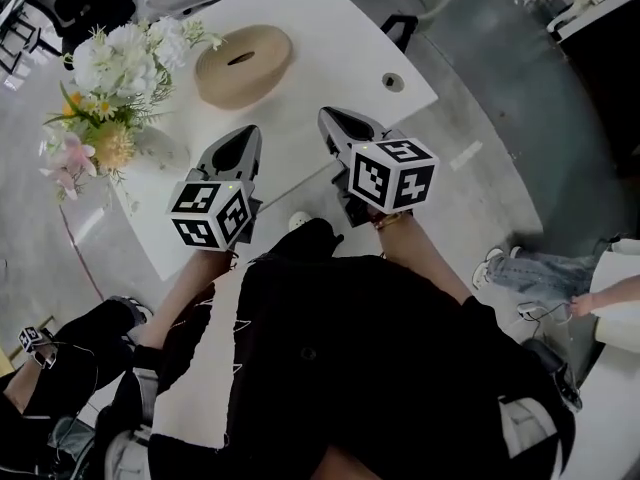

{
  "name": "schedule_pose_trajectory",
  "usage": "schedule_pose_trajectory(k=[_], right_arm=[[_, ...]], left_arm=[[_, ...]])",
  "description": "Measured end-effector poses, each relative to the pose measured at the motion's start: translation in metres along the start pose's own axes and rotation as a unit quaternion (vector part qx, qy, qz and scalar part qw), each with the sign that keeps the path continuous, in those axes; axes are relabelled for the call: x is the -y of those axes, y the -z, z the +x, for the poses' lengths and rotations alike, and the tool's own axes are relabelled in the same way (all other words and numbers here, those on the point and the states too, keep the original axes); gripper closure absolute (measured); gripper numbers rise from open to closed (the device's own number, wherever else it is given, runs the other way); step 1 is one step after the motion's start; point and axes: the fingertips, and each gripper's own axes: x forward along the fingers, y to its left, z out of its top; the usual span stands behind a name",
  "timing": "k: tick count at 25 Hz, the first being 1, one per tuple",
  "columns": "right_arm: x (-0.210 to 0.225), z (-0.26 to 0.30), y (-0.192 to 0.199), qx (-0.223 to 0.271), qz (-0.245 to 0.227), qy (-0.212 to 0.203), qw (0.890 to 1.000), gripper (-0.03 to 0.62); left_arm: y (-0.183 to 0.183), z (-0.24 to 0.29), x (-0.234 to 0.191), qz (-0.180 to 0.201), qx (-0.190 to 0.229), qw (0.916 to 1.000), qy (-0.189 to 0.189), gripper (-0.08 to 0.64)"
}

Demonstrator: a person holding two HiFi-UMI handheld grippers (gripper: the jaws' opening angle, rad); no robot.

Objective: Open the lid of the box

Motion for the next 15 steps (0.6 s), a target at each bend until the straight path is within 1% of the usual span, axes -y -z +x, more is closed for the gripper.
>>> schedule_pose_trajectory(k=[4,10,11,14,15], right_arm=[[0.018,0.022,-0.004,-0.016,0.007,-0.007,1.000,0.588],[0.033,0.061,-0.006,-0.043,0.014,-0.037,0.998,0.588],[0.034,0.067,-0.006,-0.048,0.014,-0.043,0.998,0.588],[0.036,0.084,-0.008,-0.062,0.006,-0.059,0.996,0.588],[0.037,0.088,-0.009,-0.067,0.004,-0.062,0.996,0.588]], left_arm=[[0.001,0.022,-0.011,-0.015,-0.003,0.9998,-0.011,0.551],[0.008,0.044,-0.029,-0.039,-0.006,0.9984,-0.039,0.551],[0.010,0.046,-0.031,-0.036,-0.007,0.9983,-0.045,0.551],[0.010,0.055,-0.037,-0.008,-0.013,0.9982,-0.059,0.551],[0.010,0.058,-0.038,-0.007,-0.014,0.9980,-0.061,0.551]])
